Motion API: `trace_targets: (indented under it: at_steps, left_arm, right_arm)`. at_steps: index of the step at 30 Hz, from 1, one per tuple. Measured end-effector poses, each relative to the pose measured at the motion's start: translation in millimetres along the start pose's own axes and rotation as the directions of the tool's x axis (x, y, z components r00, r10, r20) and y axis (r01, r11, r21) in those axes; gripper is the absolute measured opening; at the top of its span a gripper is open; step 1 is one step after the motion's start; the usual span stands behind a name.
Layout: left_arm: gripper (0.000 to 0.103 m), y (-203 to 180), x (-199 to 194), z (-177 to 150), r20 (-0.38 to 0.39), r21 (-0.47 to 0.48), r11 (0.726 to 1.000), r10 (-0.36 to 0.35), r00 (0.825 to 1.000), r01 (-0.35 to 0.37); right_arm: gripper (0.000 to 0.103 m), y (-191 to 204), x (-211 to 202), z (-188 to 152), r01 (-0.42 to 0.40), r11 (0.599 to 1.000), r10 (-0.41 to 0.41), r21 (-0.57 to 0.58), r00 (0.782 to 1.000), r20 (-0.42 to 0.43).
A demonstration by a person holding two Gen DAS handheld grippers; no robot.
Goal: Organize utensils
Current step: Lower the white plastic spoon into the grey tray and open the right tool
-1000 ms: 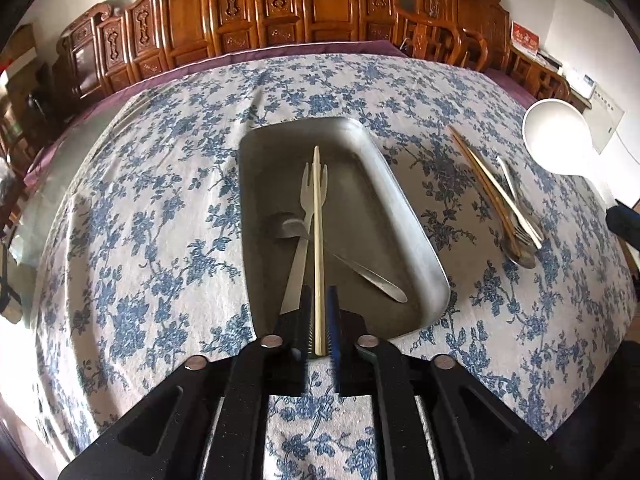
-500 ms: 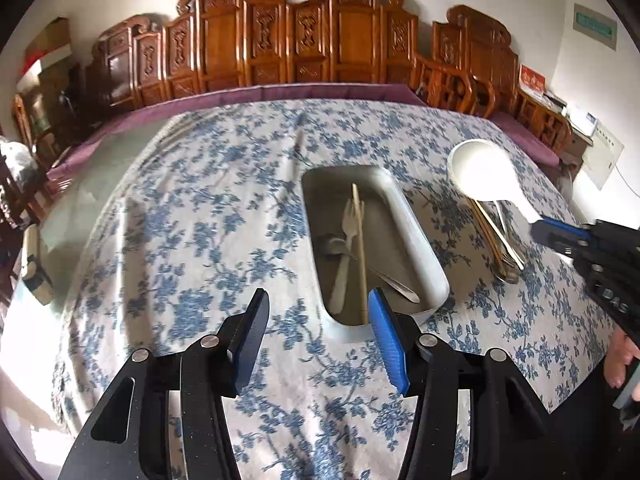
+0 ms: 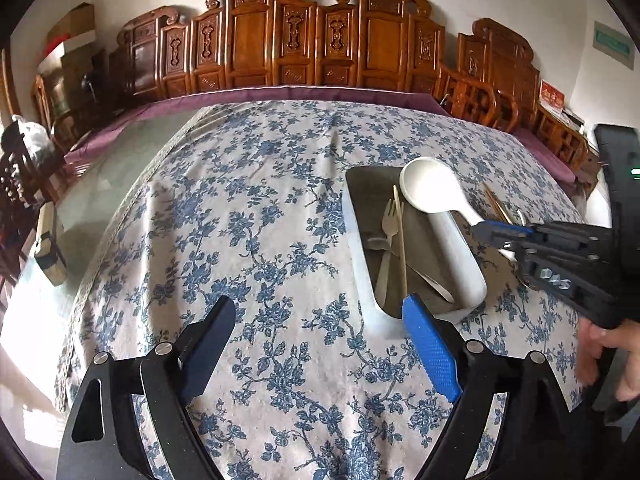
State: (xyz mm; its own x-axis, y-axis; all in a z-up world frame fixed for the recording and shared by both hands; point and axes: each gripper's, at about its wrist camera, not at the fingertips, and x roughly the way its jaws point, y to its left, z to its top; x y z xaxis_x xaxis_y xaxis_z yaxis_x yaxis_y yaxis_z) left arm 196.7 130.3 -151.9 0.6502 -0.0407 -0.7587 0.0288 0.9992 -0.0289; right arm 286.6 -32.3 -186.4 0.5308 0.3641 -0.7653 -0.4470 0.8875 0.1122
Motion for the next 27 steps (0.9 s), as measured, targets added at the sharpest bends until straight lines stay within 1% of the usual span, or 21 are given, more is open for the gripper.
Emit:
trace_targets:
  at_steps: [4,6,12,21,23,27]
  left_arm:
    - [0.082,4.5,0.0,0.5,-0.001,-0.01,1.0,0.002,1.0,-0.002]
    - [0.082,5.9,-0.2,0.4,-0.002,-0.015,1.0,0.001,1.0,-0.001]
    - [0.082,8.1,0.7,1.2,-0.005,-0.025,1.0,-0.003,1.0,0.002]
    - [0.082,3.8,-0.1,0.8,-0.006,-0.007,1.0,-0.004,1.0,0.004]
    - [0.082,2.7,0.2,0.8,-0.006,-0.004,1.0,-0.004,1.0,0.004]
    - [0.082,-0.7,-0.2,0.3,-0.007,0.006,1.0,-0.004,1.0,0.004]
  right_arm:
    - [0.006,4.5,26.4,3.7,-0.004,1.0,0.004,0.009,0.999,-0.045]
    - [0.006,3.6,38.6,6.3,-0.017,0.999,0.019,0.032,0.998,-0.065]
    - [0.006,2.7,62.8,11.2,-0.043,0.996,0.05,0.077,0.994,-0.101]
    - [0.006,7.5,71.9,13.2,-0.068,0.995,0.077,0.078,0.991,-0.114]
    - [0.01,7.8,71.1,13.0,-0.079,0.994,0.088,0.078,0.99,-0.112]
    - [0.011,6.7,67.1,10.8,-0.102,0.993,0.109,0.066,0.987,-0.116]
